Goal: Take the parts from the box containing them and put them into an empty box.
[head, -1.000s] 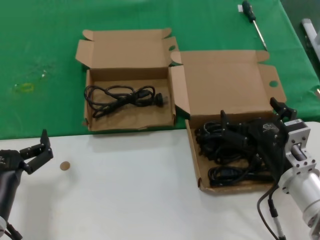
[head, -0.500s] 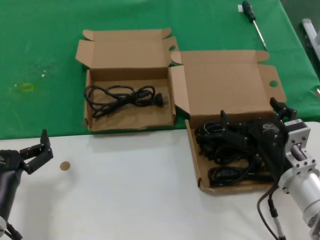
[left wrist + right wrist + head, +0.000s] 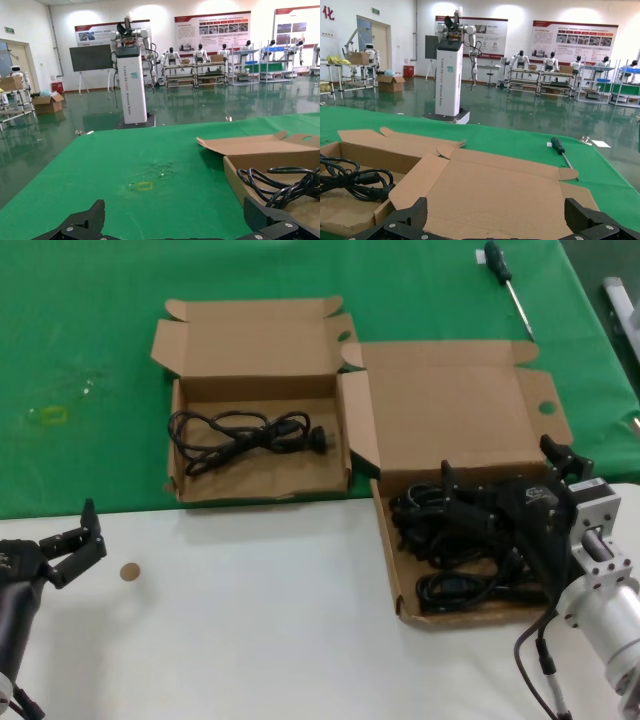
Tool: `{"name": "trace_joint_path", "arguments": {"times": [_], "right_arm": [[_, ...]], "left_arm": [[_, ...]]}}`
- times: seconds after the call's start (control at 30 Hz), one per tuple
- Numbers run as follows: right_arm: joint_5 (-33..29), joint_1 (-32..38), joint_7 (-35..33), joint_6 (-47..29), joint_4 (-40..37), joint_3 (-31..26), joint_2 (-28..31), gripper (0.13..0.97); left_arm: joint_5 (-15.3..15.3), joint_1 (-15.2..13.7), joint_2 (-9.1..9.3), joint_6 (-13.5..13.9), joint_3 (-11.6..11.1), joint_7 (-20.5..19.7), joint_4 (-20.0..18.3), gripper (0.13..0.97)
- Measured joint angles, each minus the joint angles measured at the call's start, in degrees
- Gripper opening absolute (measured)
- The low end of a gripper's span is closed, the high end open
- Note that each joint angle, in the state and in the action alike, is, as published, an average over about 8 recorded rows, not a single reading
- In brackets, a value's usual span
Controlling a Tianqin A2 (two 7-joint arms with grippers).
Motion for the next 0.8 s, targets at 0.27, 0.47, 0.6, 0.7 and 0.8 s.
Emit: {"name": "trace_joint_path", "arguments": {"times": [0.27, 0.47, 0.6, 0.7, 0.8], "right_arm": [[0.00, 0.00, 0.00, 0.00, 0.00, 0.00, 0.00, 0.966], [0.00, 0.00, 0.00, 0.00, 0.00, 0.00, 0.00, 0.966], [0.00, 0.00, 0.00, 0.00, 0.00, 0.00, 0.00, 0.966], [0.00, 0.00, 0.00, 0.00, 0.00, 0.00, 0.00, 0.966], [0.00, 0.00, 0.00, 0.00, 0.00, 0.00, 0.00, 0.966]], "left_arm": [[0.00, 0.00, 0.00, 0.00, 0.00, 0.00, 0.00, 0.966], [0.00, 0.00, 0.00, 0.00, 0.00, 0.00, 0.00, 0.966], [0.00, 0.00, 0.00, 0.00, 0.00, 0.00, 0.00, 0.966], [0.00, 0.00, 0.00, 0.00, 0.00, 0.00, 0.00, 0.966], [0.00, 0.00, 0.00, 0.00, 0.00, 0.00, 0.00, 0.966]]}}
